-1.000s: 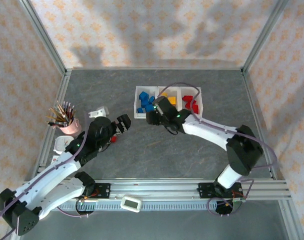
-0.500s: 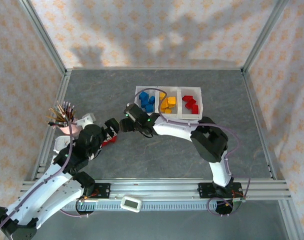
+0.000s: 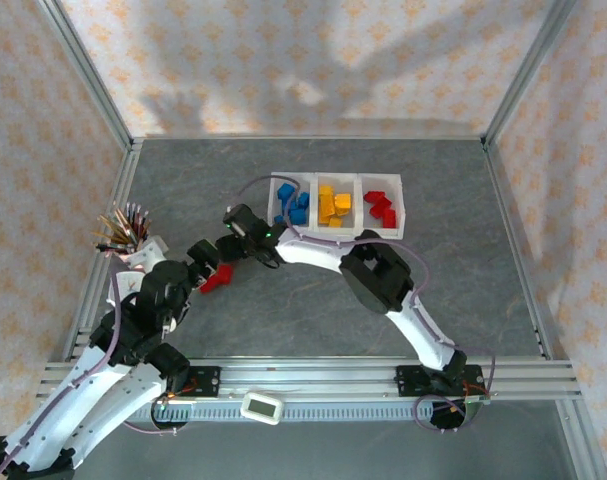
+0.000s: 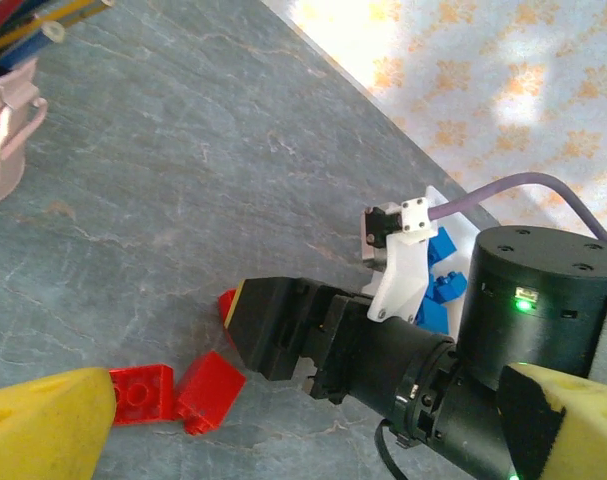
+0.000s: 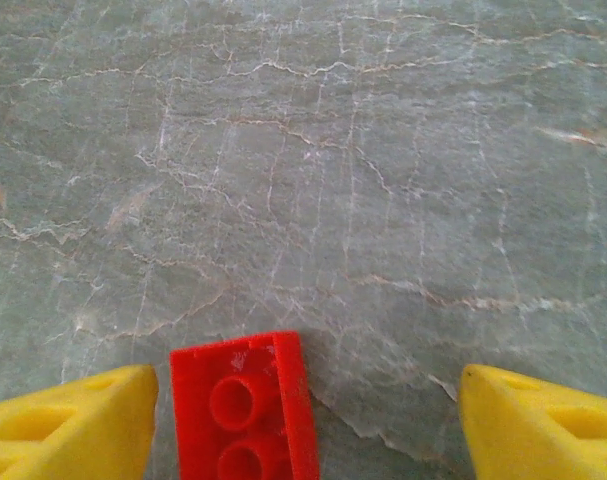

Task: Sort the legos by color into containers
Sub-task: Pick up the lego from the middle-left of the table, then place the lego in the container.

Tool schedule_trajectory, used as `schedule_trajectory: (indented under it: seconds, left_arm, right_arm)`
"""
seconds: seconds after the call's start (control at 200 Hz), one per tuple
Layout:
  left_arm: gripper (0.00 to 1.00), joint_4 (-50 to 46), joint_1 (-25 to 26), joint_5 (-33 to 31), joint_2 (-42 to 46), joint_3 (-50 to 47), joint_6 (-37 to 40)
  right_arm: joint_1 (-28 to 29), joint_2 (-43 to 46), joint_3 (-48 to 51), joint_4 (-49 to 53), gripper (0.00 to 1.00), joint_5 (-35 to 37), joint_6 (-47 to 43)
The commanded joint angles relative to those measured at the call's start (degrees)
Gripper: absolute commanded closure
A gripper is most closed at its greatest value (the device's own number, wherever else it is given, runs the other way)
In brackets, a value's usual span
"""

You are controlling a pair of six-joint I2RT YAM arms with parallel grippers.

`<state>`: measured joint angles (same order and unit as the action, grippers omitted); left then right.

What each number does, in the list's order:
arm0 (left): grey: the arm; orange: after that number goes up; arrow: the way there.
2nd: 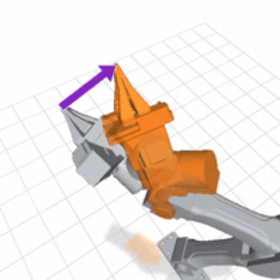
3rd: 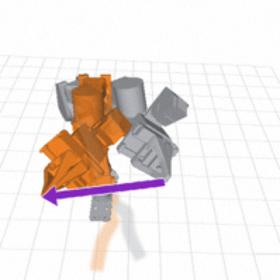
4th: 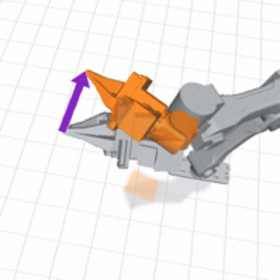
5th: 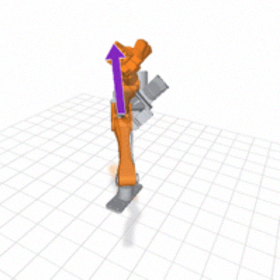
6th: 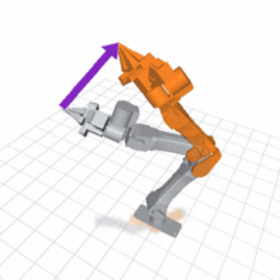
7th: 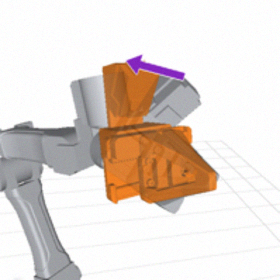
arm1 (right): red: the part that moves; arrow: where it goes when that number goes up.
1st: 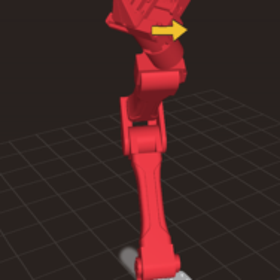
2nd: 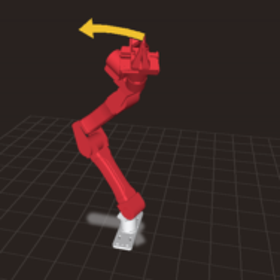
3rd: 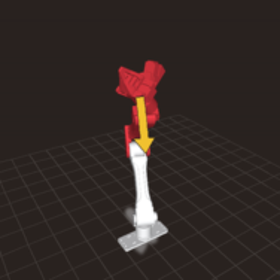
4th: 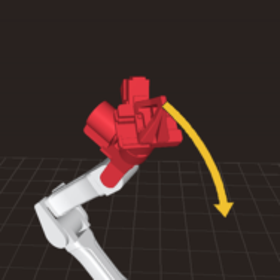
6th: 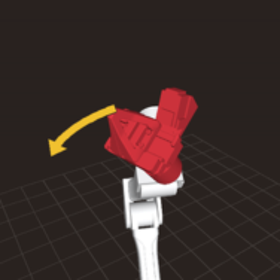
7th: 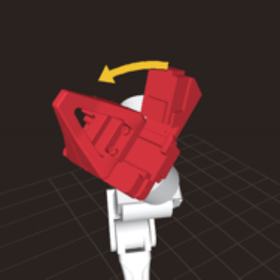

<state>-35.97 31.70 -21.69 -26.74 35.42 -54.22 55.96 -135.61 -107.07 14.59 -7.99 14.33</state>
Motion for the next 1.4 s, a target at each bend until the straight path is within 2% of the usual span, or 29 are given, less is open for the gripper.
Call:
schedule_trajectory:
  seconds: [0.0,0.195,0.33,0.531,0.911,1.141,1.396]
  left_arm:
    - [0.01,-2.4,-0.6,-3.1,1.4,-0.8,-1.1]
    - [0.01,-2.6,-0.7,-3.9,1.6,-1.0,-1.5]
    - [0.01,-2.0,-0.7,-3.7,1.3,-1.1,-1.5]
    - [0.01,-0.9,-0.8,-2.8,0.9,-1.5,-1.3]
    - [0.01,1.0,-0.9,-0.6,-0.4,-1.0,-0.4]
    - [0.01,2.0,-0.8,1.3,-1.0,-0.1,0.8]
    - [0.01,9.3,-0.8,8.2,-4.2,-0.2,4.0]
  right_arm:
    - [0.7,-2.4,-3.9,4.0,0.22,0.2,-2.0]
    - [1.5,-5.0,-7.1,7.6,0.23,2.3,-3.3]
    - [1.6,-5.2,-7.4,9.7,0.27,4.4,-3.1]
    - [1.5,-2.3,-3.6,9.1,0.42,4.2,-5.2]
    - [1.5,-1.0,-4.6,10.1,0.7,4.1,-8.3]
    - [0.4,9.6,4.1,7.0,0.71,4.6,-6.4]
    - [-4.5,29.7,27.6,-1.1,0.71,4.0,0.2]
